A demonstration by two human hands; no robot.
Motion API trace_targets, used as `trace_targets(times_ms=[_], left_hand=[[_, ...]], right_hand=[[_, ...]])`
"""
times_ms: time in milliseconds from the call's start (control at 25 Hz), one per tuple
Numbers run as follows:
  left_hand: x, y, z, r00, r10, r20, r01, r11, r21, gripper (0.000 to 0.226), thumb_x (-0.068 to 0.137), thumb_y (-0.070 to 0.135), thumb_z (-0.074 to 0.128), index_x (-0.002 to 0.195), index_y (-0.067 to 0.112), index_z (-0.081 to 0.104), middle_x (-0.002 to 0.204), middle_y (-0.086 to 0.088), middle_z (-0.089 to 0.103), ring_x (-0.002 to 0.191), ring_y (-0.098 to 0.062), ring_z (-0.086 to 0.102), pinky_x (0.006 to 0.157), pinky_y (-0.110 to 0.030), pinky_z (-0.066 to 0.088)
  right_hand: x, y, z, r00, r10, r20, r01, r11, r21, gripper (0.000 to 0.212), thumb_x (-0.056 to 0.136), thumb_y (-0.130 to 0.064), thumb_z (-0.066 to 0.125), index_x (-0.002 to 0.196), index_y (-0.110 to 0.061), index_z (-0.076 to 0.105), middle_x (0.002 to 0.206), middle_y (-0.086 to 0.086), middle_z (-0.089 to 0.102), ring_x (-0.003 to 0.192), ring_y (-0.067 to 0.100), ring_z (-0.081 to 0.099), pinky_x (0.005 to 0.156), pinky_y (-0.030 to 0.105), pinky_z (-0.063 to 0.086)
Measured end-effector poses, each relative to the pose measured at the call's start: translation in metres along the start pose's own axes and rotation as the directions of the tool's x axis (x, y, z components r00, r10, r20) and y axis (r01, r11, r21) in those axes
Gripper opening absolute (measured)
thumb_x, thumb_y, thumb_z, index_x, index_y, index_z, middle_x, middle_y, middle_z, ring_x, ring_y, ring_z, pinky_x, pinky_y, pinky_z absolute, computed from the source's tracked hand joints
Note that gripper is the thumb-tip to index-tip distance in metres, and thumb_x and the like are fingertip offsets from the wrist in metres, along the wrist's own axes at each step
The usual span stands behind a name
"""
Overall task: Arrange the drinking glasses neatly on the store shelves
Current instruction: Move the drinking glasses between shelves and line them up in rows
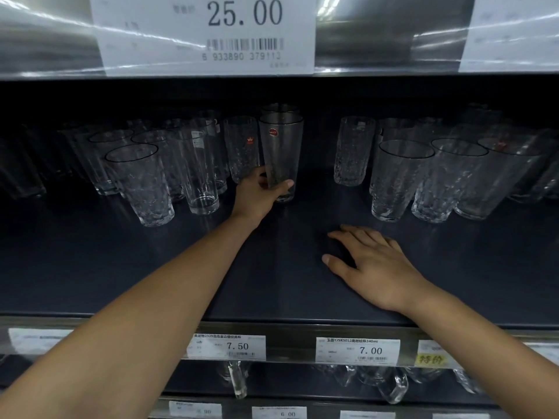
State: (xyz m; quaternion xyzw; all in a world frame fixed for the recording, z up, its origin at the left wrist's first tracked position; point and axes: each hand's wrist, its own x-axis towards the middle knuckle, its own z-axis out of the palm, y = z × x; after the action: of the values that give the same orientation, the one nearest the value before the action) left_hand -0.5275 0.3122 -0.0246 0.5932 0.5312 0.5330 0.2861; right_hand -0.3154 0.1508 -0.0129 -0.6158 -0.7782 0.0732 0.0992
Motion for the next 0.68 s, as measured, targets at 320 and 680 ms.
trace_targets(times_ms=[320,680], left_hand=[[-0.002,0.005,0.0,1.0,-0.013,-0.002,0.013,1.0,0.012,0.052,0.079,0.033,0.082,0.123,0.012,0.063,0.103,-0.001,0.073,0.096,-0.01,0.069,0.077,-0.015,0.051],[-0.007,0.011,-0.003,0.999,-0.029,0.02,0.028,0.997,0.079,0.051,0.084,0.037,0.077,0.127,0.015,0.061,0.107,0.0,0.071,0.097,-0.009,0.066,0.069,-0.008,0.043]], right_hand=[[0.0,0.0,0.0,1.0,-0.002,-0.001,0.002,1.0,-0.005,0.059,0.096,-0.063,0.03,0.151,-0.04,0.025,0.162,-0.012,0.017,0.148,0.01,0.01,0.119,0.035,0.01],[0.001,0.001,0.001,1.0,-0.005,-0.001,0.005,1.0,0.005,0.06,0.097,-0.063,0.03,0.151,-0.04,0.025,0.162,-0.012,0.017,0.148,0.01,0.01,0.12,0.035,0.009]])
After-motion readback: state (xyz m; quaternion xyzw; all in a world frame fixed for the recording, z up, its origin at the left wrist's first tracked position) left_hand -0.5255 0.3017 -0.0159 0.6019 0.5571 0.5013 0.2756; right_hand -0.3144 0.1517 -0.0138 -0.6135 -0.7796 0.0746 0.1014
